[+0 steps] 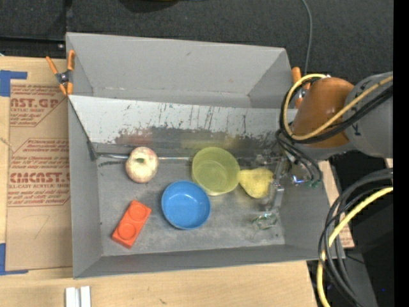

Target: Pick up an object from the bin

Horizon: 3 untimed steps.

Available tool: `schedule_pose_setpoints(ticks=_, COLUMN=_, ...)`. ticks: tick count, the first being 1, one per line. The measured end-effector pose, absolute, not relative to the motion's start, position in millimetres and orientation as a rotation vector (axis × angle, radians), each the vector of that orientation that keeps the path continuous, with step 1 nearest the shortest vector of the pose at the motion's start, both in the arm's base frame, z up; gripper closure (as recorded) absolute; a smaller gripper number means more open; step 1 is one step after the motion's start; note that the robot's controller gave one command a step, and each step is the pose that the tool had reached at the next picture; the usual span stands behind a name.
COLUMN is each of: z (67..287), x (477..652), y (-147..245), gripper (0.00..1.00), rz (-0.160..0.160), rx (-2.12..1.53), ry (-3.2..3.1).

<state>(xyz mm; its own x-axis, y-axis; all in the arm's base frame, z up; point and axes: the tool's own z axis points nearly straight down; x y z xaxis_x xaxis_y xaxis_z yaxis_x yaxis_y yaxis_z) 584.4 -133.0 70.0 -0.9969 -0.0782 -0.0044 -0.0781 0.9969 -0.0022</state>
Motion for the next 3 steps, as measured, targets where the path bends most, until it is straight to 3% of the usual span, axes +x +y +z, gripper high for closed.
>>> schedule_pose_setpoints(ticks=1, z=70.2, x=586.7, y=-102.3, gripper=0.0, rz=0.001, rx=-0.086, ry=3.132)
schedule_pose_setpoints(ticks=2, z=69.9, x=585.0, y=-132.5, gripper=1.0, rz=-0.004, rx=-0.122, ry=3.132)
schedule_pose_setpoints(ticks=3, z=69.9, x=585.0, y=-132.5, gripper=1.0, rz=-0.004, rx=-0.122, ry=3.132)
